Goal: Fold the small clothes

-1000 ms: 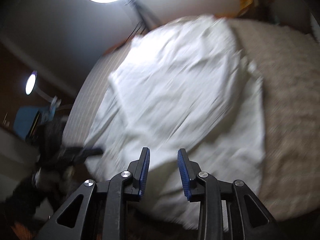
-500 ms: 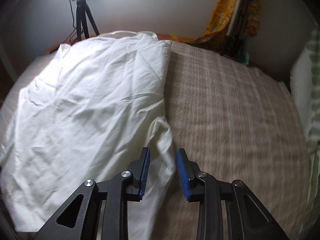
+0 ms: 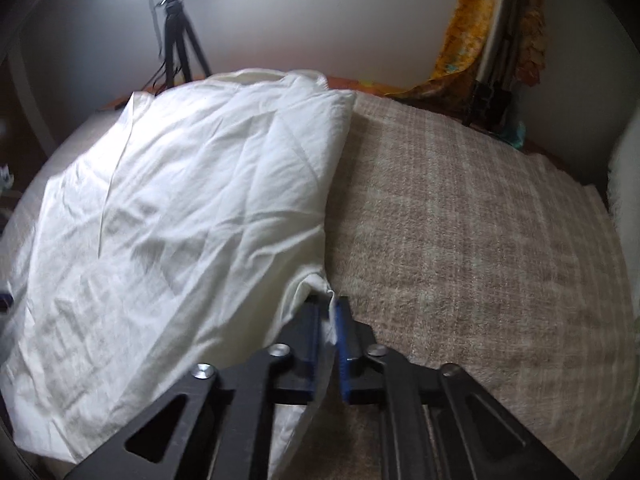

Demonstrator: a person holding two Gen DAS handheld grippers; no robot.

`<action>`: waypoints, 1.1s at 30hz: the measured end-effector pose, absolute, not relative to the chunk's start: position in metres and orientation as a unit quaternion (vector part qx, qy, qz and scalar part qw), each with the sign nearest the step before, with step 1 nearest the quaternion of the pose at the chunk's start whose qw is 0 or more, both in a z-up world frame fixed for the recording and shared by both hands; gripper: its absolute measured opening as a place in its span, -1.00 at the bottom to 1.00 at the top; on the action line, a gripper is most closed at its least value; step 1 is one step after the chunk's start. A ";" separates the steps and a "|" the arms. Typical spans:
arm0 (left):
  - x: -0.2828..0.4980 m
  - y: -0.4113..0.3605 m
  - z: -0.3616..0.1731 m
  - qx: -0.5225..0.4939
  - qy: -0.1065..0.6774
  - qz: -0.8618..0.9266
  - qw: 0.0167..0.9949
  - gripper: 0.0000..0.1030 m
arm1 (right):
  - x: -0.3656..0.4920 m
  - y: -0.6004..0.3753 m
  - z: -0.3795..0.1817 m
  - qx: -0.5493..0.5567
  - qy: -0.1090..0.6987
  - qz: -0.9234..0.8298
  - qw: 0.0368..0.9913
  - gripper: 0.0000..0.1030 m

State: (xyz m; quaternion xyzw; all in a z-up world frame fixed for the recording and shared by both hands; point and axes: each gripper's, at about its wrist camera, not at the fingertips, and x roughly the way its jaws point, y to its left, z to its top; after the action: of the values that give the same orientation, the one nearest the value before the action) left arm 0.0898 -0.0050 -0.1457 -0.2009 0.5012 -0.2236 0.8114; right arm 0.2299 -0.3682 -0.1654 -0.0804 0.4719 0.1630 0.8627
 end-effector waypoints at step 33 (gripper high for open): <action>0.050 -0.038 -0.147 -0.185 0.520 -0.264 0.791 -0.49 | 0.240 -0.325 -0.155 -0.116 0.474 0.113 0.865 -0.55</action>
State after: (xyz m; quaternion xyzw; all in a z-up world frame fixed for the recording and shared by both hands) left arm 0.0495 -0.0384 -0.1470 -0.1848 0.5202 -0.2641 0.7909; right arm 0.2396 -0.3245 -0.1553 -0.1165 0.4745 0.1128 0.8652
